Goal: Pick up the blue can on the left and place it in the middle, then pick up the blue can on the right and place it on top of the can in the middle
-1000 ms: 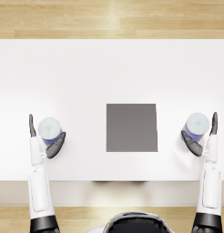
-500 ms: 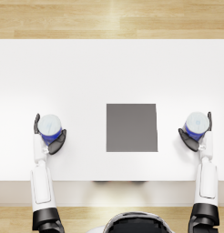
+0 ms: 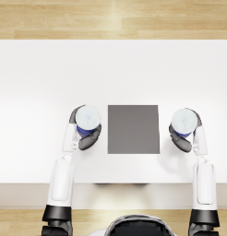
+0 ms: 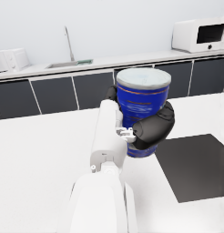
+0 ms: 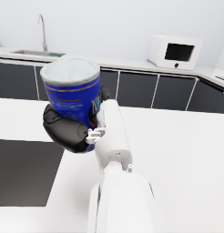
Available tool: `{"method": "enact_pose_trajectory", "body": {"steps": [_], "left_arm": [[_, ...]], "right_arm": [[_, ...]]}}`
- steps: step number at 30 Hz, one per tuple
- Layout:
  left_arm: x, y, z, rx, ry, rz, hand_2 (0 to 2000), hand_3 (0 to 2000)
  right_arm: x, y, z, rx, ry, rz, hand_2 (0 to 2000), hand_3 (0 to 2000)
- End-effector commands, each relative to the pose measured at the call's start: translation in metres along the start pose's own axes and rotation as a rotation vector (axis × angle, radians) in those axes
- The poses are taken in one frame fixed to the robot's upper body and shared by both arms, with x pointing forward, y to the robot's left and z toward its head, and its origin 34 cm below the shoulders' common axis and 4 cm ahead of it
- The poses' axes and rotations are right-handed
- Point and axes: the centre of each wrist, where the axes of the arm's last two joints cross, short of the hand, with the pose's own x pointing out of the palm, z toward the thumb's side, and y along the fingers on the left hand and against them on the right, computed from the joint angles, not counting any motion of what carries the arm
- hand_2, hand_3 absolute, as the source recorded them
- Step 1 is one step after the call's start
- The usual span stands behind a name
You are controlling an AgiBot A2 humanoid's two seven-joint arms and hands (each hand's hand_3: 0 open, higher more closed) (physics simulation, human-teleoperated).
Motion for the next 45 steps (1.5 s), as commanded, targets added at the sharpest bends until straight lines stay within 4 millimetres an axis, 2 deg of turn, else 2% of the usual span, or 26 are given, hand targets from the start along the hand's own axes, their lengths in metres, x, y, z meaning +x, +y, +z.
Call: {"method": "enact_pose_trajectory", "body": {"steps": [1, 8, 10, 16, 18, 19, 21, 22, 23, 24, 26, 27, 28, 29, 30, 31, 33, 34, 35, 37, 40, 43, 45], "left_arm": [[0.055, 0.033, 0.02, 0.047, -0.043, -0.165, 2000, 1520], [0.088, 0.046, 0.009, -0.025, -0.109, -0.254, 2000, 1520], [0.1, 0.049, 0.006, -0.057, -0.191, -0.282, 2000, 1520], [0.121, 0.051, -0.01, -0.148, -0.267, -0.327, 2000, 1520], [0.122, 0.051, -0.012, -0.157, -0.279, -0.324, 2000, 1520], [0.123, 0.05, -0.014, -0.168, -0.202, -0.372, 2000, 1520], [0.123, 0.051, -0.016, -0.175, -0.27, -0.331, 2000, 1520], [0.124, 0.051, -0.02, -0.171, -0.202, -0.37, 2000, 1520], [0.125, 0.051, -0.025, -0.12, -0.266, -0.324, 2000, 1520], [0.124, 0.051, -0.03, -0.072, -0.213, -0.35, 2000, 1520], [0.126, 0.049, -0.038, -0.015, -0.269, -0.297, 2000, 1520], [0.127, 0.048, -0.043, -0.01, -0.209, -0.337, 2000, 1520], [0.128, 0.046, -0.047, -0.003, -0.253, -0.307, 2000, 1520], [0.129, 0.045, -0.053, -0.015, -0.201, -0.346, 2000, 1520], [0.131, 0.045, -0.058, -0.027, -0.194, -0.343, 639, 1193], [0.131, 0.045, -0.063, -0.045, -0.182, -0.33, 0, 867], [0.131, 0.043, -0.075, -0.089, -0.137, -0.326, 0, 213], [0.13, 0.042, -0.078, -0.097, -0.053, -0.393, 0, 0], [0.132, 0.036, -0.076, -0.077, -0.145, -0.335, 0, 0], [0.128, 0.041, -0.077, -0.087, -0.14, -0.309, 0, 0], [0.123, 0.037, -0.067, -0.03, -0.192, -0.284, 0, 0], [0.111, 0.015, -0.044, 0.076, -0.244, -0.284, 0, 0], [0.087, -0.009, -0.028, 0.009, -0.256, -0.255, 0, 0]], "right_arm": [[0.013, -0.01, 0.049, -0.18, 0.016, 0.048, 2000, 1520], [0.016, -0.019, 0.071, -0.261, 0.007, 0.048, 2000, 1520], [0.019, -0.022, 0.074, -0.27, 0.004, 0.055, 2000, 1520], [0.036, -0.036, 0.089, -0.314, -0.004, 0.119, 2000, 1520], [0.041, -0.038, 0.093, -0.324, -0.007, 0.133, 2000, 1520], [0.043, -0.039, 0.093, -0.323, -0.009, 0.139, 2000, 1520], [0.045, -0.038, 0.092, -0.322, -0.01, 0.145, 2000, 1520], [0.045, -0.037, 0.09, -0.315, -0.012, 0.146, 2000, 1520], [0.045, -0.037, 0.09, -0.316, -0.013, 0.146, 2000, 1520], [0.045, -0.037, 0.091, -0.321, -0.015, 0.146, 2000, 1520], [0.045, -0.036, 0.095, -0.333, -0.018, 0.142, 2000, 1520], [0.046, -0.038, 0.096, -0.338, -0.02, 0.142, 2000, 1520], [0.046, -0.038, 0.097, -0.342, -0.021, 0.141, 2000, 1520], [0.047, -0.039, 0.1, -0.349, -0.022, 0.147, 2000, 1520], [0.051, -0.04, 0.103, -0.359, -0.022, 0.159, 2000, 1520], [0.053, -0.04, 0.108, -0.378, -0.023, 0.166, 2000, 1520], [0.059, -0.042, 0.119, -0.413, -0.027, 0.177, 2000, 1520], [0.062, -0.043, 0.123, -0.426, -0.029, 0.182, 2000, 1520], [0.065, -0.044, 0.126, -0.433, -0.03, 0.189, 2000, 1520], [0.071, -0.044, 0.131, -0.449, -0.033, 0.206, 2000, 1520], [0.084, -0.044, 0.133, -0.455, -0.034, 0.245, 2000, 1520], [0.098, -0.044, 0.133, -0.452, -0.034, 0.289, 2000, 1520], [0.103, -0.044, 0.13, -0.441, -0.032, 0.321, 2000, 1520]]}}
